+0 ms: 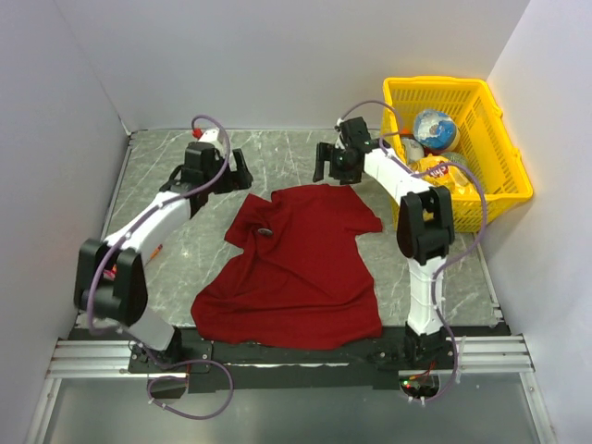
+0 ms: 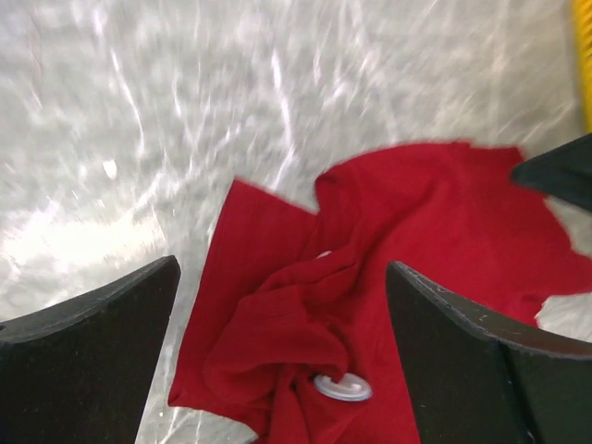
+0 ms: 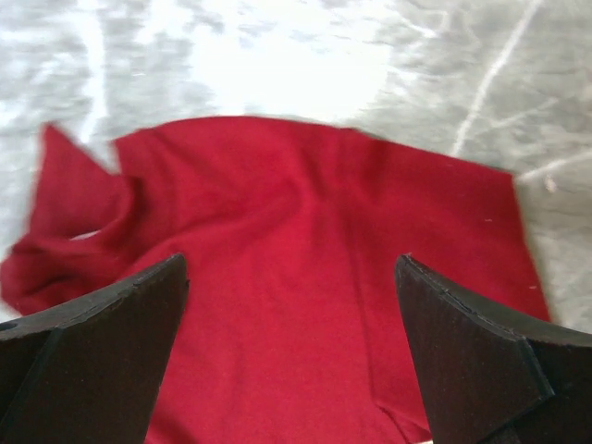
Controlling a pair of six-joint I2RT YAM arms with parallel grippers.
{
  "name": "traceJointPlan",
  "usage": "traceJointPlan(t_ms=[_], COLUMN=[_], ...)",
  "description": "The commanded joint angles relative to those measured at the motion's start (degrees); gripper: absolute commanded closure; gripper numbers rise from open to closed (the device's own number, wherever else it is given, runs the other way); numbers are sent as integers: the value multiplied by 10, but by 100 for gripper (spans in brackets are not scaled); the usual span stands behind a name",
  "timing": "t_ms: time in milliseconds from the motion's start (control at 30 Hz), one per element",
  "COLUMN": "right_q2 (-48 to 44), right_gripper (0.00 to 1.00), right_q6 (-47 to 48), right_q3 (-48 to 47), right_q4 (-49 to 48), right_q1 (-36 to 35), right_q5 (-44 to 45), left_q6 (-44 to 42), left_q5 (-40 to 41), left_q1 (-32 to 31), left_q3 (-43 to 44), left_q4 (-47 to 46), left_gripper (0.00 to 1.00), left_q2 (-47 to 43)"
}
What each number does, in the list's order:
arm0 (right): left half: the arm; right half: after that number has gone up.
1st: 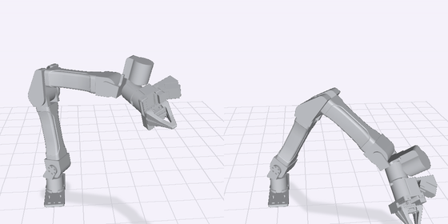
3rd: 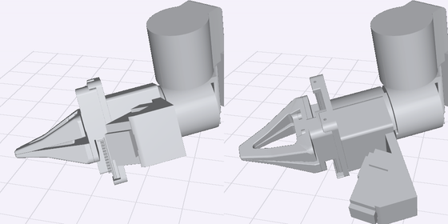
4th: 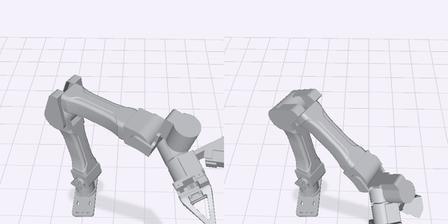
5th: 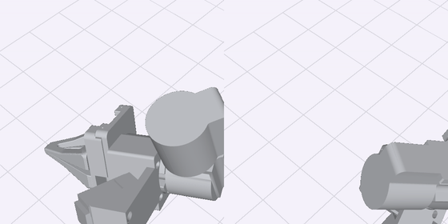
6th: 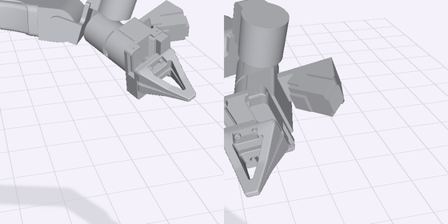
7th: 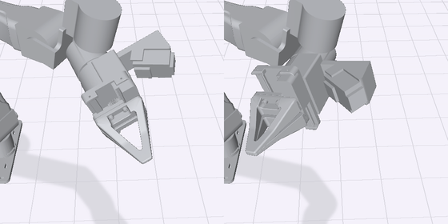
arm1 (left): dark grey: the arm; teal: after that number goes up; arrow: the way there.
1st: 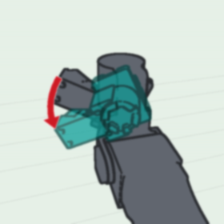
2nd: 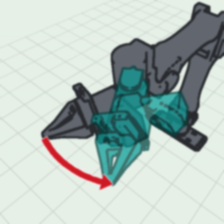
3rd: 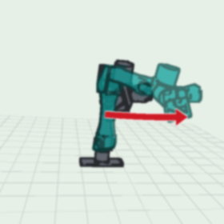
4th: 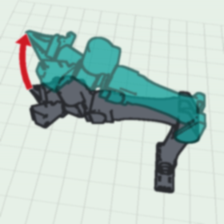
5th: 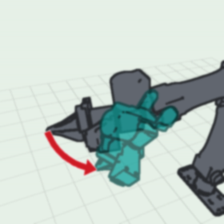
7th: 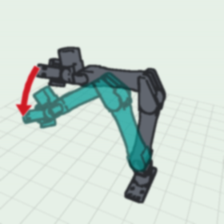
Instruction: Pin the brooch onto the clothing
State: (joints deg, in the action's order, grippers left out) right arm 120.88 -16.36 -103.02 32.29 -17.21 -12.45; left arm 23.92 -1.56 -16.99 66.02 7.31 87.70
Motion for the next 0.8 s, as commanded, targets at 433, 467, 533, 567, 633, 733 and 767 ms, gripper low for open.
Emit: traceJointPlan(t_ms=[433, 467, 533, 567, 633, 733, 767], right_q2=[186, 191, 203, 213, 226, 256, 271], right_gripper=[1, 1, 0, 0, 0, 2, 2], right_q6=[50, 52, 55, 57, 63, 83, 88], right_q3=[-272, -276, -285, -288, -308, -343, -350], right_q4=[273, 276, 285, 290, 307, 328, 341], right_q1=[-26, -30, -35, -37, -46, -61, -64], right_q5=[141, 144, 153, 155, 166, 183, 194], left_q6=[12, 12, 5, 3, 1, 2, 2], left_q5=[-78, -78, -83, -85, -70, -59, -59], left_q1=[13, 12, 8, 6, -3, -9, -9], left_q3=[59, 60, 69, 74, 84, 95, 97], left_q4=[56, 55, 57, 60, 69, 74, 72], left_gripper=[8, 9, 17, 20, 27, 50, 57], left_q2=[217, 222, 236, 242, 258, 278, 281])
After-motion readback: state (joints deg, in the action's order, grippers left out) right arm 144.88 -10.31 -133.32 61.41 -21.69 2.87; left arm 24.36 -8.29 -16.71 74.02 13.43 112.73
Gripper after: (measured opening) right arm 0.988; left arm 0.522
